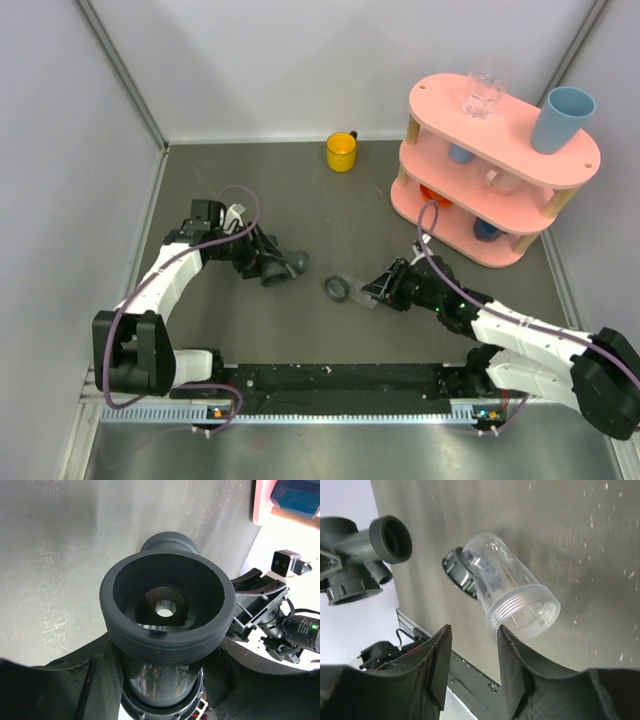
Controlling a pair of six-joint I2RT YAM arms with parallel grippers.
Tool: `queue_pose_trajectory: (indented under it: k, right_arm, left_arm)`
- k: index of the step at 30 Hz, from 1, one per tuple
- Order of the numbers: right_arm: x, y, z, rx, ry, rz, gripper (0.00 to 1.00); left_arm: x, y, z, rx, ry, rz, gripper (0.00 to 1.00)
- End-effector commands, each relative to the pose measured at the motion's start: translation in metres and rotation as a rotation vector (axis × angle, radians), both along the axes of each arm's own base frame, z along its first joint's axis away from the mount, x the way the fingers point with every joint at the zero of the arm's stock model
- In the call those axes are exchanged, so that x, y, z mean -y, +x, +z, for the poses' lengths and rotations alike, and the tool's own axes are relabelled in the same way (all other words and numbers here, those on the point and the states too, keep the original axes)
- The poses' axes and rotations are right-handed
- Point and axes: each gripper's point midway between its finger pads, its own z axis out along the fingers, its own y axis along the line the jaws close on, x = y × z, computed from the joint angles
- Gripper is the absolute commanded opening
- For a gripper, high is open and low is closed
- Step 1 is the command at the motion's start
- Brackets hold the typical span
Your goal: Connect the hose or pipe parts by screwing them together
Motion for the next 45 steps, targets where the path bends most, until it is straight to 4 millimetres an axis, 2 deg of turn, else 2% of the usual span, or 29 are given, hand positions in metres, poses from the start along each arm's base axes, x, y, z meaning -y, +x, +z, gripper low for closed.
queue_pose_trajectory:
  k: [1,5,6,9,10,12,13,14,16,17,22,25,27,30,31,32,35,39,41,45]
  right_arm:
    - [0.002,-0.026,-0.007,-0.068,-0.087,0.035,0.43]
    - [-0.003,-0.056,-0.020,-0.114,-0.195,0.233,0.46]
    - [-0.007,-0.066,-0.019,-0.131,-0.199,0.301,0.46]
    - [-0.012,-0.067,0.000,-0.068,-0.264,0.443,0.48]
    - [-0.020,-0.058,0.020,-0.010,-0.257,0.459,0.49]
    - [-0.022,-0.050,0.032,0.070,-0.296,0.522,0.52]
    - [-0.030,-0.041,0.049,0.121,-0.283,0.545,0.52]
    - [-0.028,-0.030,0.040,0.129,-0.324,0.585,0.53]
    - [-0.034,-0.020,0.048,0.166,-0.307,0.660,0.55]
    - [-0.035,-0.012,0.037,0.199,-0.337,0.725,0.58]
    - [-0.036,0.033,0.048,0.400,-0.409,0.807,0.67]
    - [-0.035,0.054,0.038,0.526,-0.513,0.881,0.68]
    - [-0.040,0.060,0.029,0.537,-0.531,0.922,0.67]
    - [-0.052,0.062,0.024,0.550,-0.492,0.993,0.64]
    - [-0.053,0.062,0.012,0.522,-0.490,1.016,0.63]
    - [-0.055,0.063,0.010,0.518,-0.489,1.018,0.63]
    - [-0.056,0.060,0.004,0.525,-0.475,1.002,0.62]
    - [-0.058,0.041,-0.016,0.510,-0.492,1.026,0.62]
    - [-0.060,0.039,-0.025,0.495,-0.528,1.006,0.62]
    - [-0.082,0.030,-0.027,0.509,-0.524,0.955,0.62]
  left_arm:
    - [0.003,0.004,-0.002,0.039,-0.016,-0.020,0.00]
    - [0.002,0.002,-0.006,0.032,-0.012,-0.029,0.00]
    - [0.002,0.001,-0.006,0.032,-0.010,-0.032,0.00]
    - [0.001,-0.001,-0.008,0.025,-0.005,-0.035,0.00]
    - [0.002,-0.003,-0.009,0.021,-0.005,-0.035,0.00]
    - [0.002,-0.004,-0.009,0.024,-0.005,-0.035,0.00]
    - [0.002,-0.005,-0.009,0.021,-0.005,-0.037,0.00]
    - [0.002,-0.006,-0.010,0.019,-0.006,-0.040,0.00]
    - [0.004,-0.010,-0.009,0.015,-0.012,-0.049,0.00]
    - [0.004,-0.012,-0.010,0.013,-0.010,-0.051,0.00]
    - [0.004,-0.025,-0.019,-0.022,-0.006,-0.048,0.00]
    - [0.003,-0.031,-0.023,-0.040,-0.001,-0.044,0.00]
    - [0.002,-0.033,-0.025,-0.049,0.004,-0.040,0.00]
    - [0.002,-0.036,-0.026,-0.061,0.003,-0.033,0.00]
    - [0.003,-0.036,-0.025,-0.059,-0.002,-0.032,0.00]
    - [0.004,-0.037,-0.025,-0.065,-0.005,-0.032,0.00]
    - [0.004,-0.038,-0.025,-0.067,-0.002,-0.024,0.00]
    - [0.003,-0.042,-0.030,-0.079,0.006,-0.018,0.00]
    - [0.001,-0.042,-0.033,-0.084,0.020,-0.017,0.00]
    - [-0.001,-0.042,-0.037,-0.095,0.044,-0.018,0.00]
